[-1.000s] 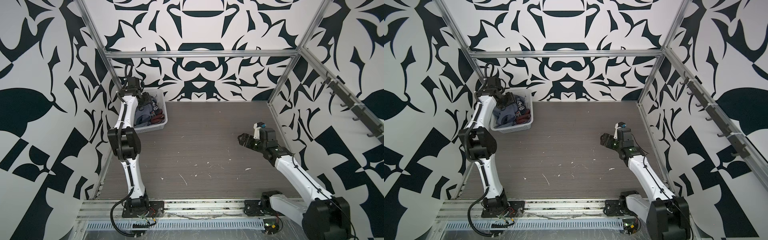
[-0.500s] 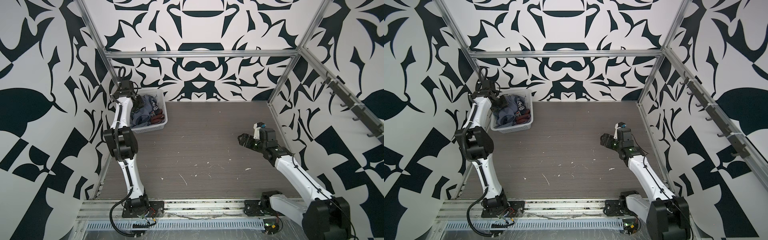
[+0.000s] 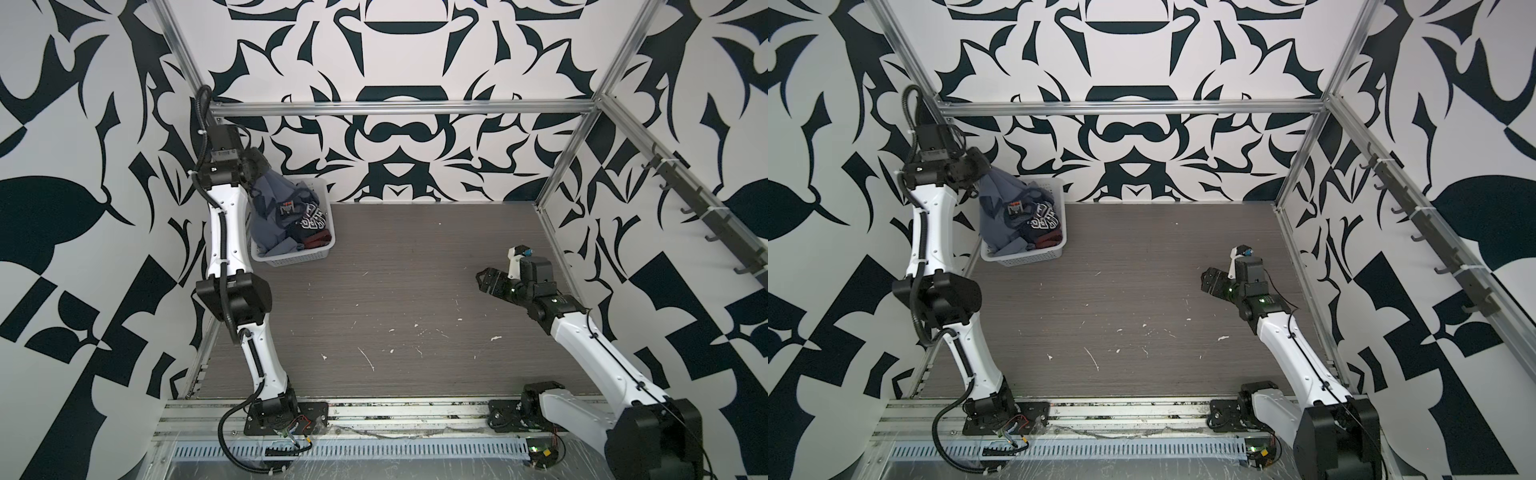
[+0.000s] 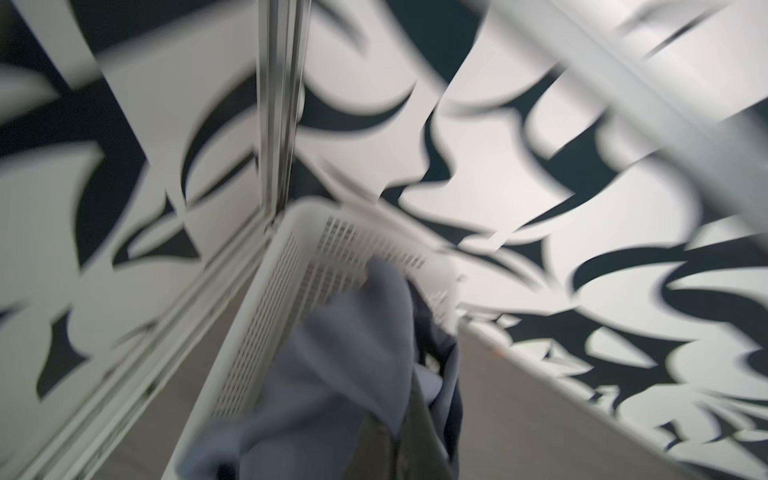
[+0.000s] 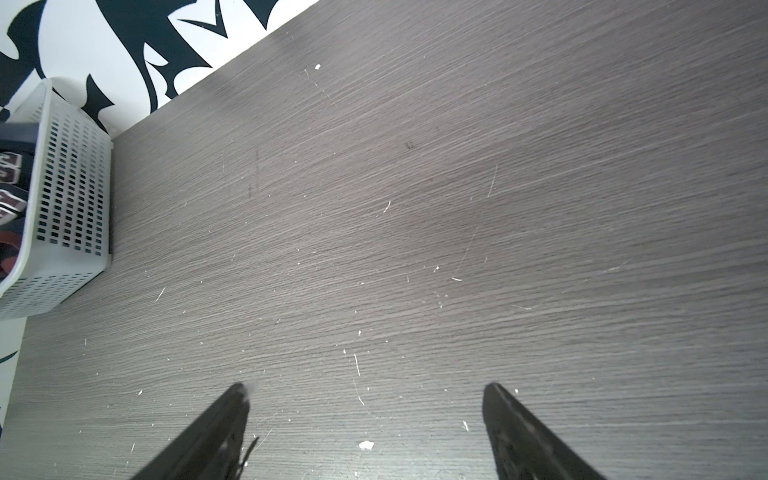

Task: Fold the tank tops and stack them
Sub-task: 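Lift the grey-blue tank top high out of the basket with the left gripper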

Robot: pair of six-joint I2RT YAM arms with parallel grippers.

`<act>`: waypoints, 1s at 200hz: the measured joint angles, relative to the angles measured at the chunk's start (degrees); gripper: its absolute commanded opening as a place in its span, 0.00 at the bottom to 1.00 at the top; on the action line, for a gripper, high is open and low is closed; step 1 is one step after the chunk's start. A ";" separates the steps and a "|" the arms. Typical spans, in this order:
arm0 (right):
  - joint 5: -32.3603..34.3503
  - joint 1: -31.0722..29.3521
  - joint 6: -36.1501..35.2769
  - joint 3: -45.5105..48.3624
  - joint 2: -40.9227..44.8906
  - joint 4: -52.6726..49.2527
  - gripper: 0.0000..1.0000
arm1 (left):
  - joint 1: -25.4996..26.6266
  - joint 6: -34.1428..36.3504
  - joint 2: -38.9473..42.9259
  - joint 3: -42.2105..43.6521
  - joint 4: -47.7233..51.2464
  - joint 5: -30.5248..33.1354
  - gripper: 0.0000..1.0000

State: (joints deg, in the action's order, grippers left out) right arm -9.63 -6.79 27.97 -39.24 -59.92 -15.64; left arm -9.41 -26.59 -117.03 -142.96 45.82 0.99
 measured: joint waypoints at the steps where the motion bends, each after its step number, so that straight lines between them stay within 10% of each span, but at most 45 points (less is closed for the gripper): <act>1: 0.00 0.00 0.00 0.00 0.00 0.00 0.90 | 0.00 -0.04 0.35 -0.20 -0.31 -0.04 0.00; 200: -1.77 0.00 0.98 0.33 1.16 0.11 0.89 | 11.06 -6.47 10.97 -14.99 -26.29 -8.15 0.00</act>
State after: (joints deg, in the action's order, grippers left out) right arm -11.40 -6.79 28.95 -38.92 -58.76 -15.53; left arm 1.65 -33.06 -106.06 -157.95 19.53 -7.16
